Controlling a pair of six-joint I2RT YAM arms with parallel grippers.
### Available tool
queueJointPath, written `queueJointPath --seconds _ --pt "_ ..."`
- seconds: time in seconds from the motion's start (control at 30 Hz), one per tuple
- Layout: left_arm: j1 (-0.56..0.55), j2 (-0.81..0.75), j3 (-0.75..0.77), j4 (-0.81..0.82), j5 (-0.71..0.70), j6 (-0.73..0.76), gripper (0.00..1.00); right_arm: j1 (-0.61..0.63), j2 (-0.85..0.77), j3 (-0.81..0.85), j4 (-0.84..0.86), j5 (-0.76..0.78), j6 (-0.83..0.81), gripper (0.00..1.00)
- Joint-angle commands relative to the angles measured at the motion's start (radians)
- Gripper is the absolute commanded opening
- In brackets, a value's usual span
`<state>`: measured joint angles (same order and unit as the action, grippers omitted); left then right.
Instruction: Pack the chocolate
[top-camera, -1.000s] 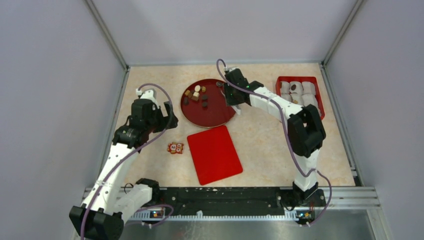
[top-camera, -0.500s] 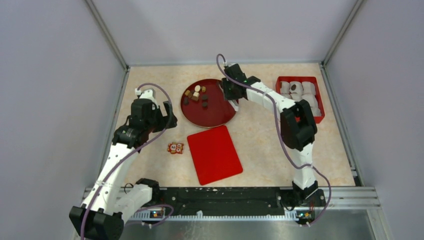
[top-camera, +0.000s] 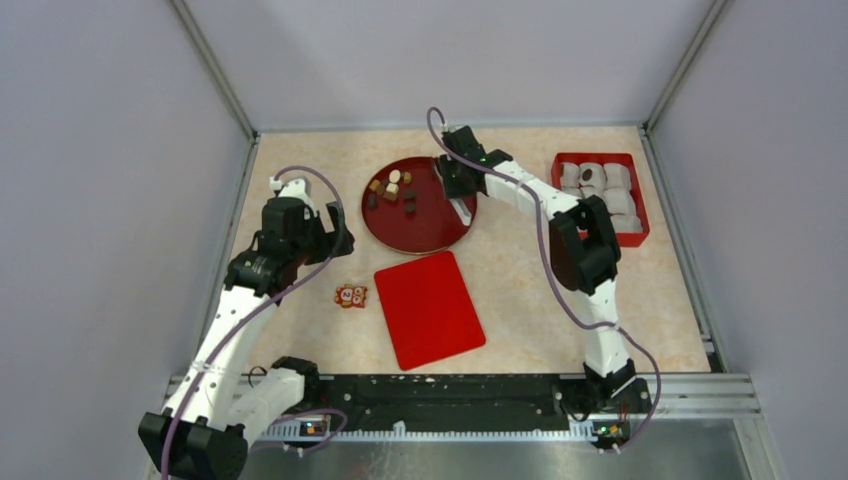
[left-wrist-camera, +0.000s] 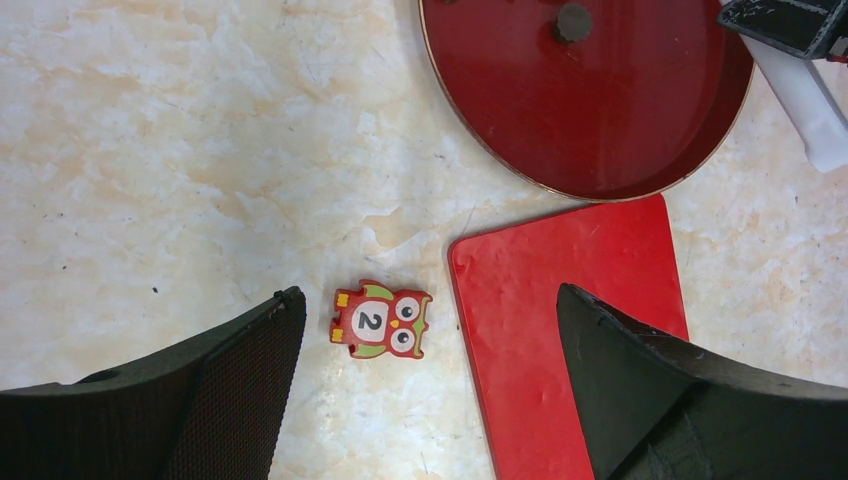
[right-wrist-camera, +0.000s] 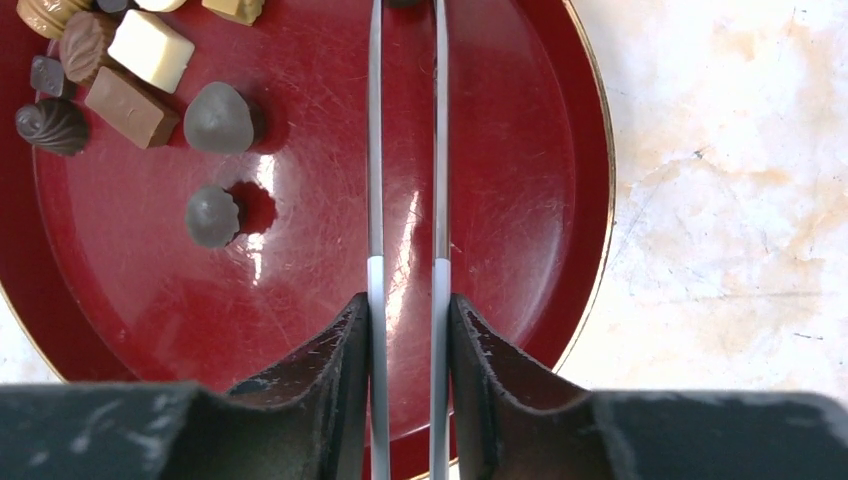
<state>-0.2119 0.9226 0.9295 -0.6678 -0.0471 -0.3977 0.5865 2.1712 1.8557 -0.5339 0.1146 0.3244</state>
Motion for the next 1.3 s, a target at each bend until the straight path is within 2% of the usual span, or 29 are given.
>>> queueJointPath --seconds 0.0,0.13,0.27,0.5,0.67,0.8,1.07,1.27 --pt "0.005 -0.017 0.04 -0.007 -0.014 0.002 0.99 -0.005 -0.007 0.046 0.029 0.022 -0.001 0.25" --pt "0.005 -0.019 0.042 -0.009 -0.013 0.003 0.99 -0.006 -0.037 0.009 0.044 0.022 0.0 0.15" --pt "0.005 -0.023 0.041 -0.009 -0.011 0.003 0.99 -0.005 -0.095 -0.029 0.049 0.024 0.0 0.01" --pt "0.005 -0.035 0.034 -0.013 -0.011 0.008 0.99 -0.03 -0.361 -0.239 0.08 0.13 -0.013 0.0" --pt "0.005 -0.028 0.03 -0.007 -0.002 0.008 0.99 -0.187 -0.621 -0.445 0.129 -0.025 0.053 0.0" --pt "0.006 -0.024 0.024 0.011 0.01 0.008 0.99 -0.349 -0.761 -0.562 0.119 -0.022 0.054 0.0" --pt "0.006 -0.006 0.019 0.029 0.018 0.01 0.99 -0.675 -0.828 -0.682 0.094 -0.041 0.027 0.0" --pt "0.006 0.014 0.019 0.037 0.027 0.008 0.99 -0.753 -0.764 -0.655 0.117 -0.08 0.057 0.0"
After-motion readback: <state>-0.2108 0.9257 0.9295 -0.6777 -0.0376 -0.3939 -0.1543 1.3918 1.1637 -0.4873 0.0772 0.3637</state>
